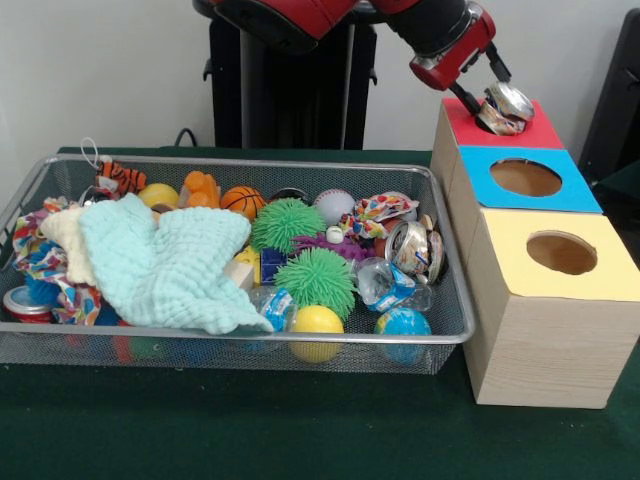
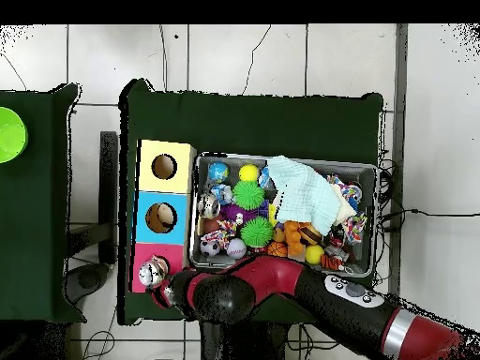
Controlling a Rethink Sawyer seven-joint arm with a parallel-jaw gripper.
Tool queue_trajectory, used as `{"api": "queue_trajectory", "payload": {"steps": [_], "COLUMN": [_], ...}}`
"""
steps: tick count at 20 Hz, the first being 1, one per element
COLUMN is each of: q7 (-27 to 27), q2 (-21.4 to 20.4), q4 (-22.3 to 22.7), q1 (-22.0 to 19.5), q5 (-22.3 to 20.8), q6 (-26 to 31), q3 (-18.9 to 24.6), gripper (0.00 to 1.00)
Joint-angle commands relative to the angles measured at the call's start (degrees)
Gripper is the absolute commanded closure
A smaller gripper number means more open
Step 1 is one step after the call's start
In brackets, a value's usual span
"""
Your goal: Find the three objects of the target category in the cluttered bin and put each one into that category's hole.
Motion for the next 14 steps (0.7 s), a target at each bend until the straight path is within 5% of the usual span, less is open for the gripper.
{"api": "queue_trajectory", "payload": {"steps": [1,14], "q7": [10.55,10.74], "q2": [5.32,6.83], "q4": [-17.06,-16.33], "q1": [8.83,8.79], "q5": [-4.68,-0.49], "q6": [-21.27,-24.66], "q3": [-10.88,-11.47], "gripper": [0.0,0.0]}}
